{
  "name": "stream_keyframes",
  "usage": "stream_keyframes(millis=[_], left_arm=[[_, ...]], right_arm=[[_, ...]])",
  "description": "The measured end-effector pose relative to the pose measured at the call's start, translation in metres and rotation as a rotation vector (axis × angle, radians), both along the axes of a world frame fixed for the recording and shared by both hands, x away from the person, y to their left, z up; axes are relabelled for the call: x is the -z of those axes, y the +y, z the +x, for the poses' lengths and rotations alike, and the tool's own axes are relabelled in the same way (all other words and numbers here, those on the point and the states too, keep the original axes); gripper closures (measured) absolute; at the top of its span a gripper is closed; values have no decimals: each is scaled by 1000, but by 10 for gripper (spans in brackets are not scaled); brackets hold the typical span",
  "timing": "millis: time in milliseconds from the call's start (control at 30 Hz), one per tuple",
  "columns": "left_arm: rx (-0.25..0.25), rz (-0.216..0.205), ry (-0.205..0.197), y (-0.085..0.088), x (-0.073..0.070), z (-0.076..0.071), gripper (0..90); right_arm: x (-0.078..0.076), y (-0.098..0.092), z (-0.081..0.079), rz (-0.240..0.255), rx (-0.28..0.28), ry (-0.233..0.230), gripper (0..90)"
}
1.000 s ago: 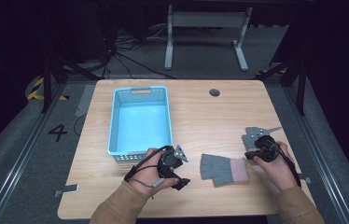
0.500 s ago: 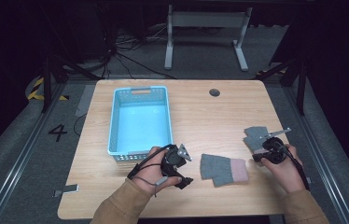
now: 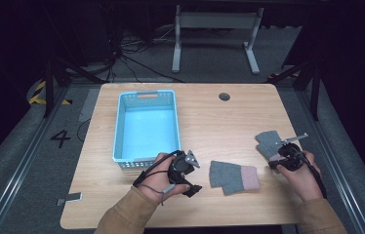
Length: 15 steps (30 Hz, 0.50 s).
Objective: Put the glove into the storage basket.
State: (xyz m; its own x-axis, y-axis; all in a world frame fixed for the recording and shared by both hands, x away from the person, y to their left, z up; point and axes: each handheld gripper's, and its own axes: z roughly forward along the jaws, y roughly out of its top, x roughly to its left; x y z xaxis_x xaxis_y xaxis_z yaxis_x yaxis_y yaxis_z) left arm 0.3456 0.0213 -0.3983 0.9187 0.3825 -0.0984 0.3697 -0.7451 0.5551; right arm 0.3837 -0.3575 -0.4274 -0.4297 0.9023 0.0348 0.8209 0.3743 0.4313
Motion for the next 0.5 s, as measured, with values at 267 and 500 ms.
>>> stream_keyframes(millis=[267,500], left_arm=[[3,0,-6,0,-1,0,265],[-7,-1,-5,3,0,1,265]], right_arm=[[-17,7,-6,43,-31,-69,729],[-31,13,-7,97,-62,-154,584]])
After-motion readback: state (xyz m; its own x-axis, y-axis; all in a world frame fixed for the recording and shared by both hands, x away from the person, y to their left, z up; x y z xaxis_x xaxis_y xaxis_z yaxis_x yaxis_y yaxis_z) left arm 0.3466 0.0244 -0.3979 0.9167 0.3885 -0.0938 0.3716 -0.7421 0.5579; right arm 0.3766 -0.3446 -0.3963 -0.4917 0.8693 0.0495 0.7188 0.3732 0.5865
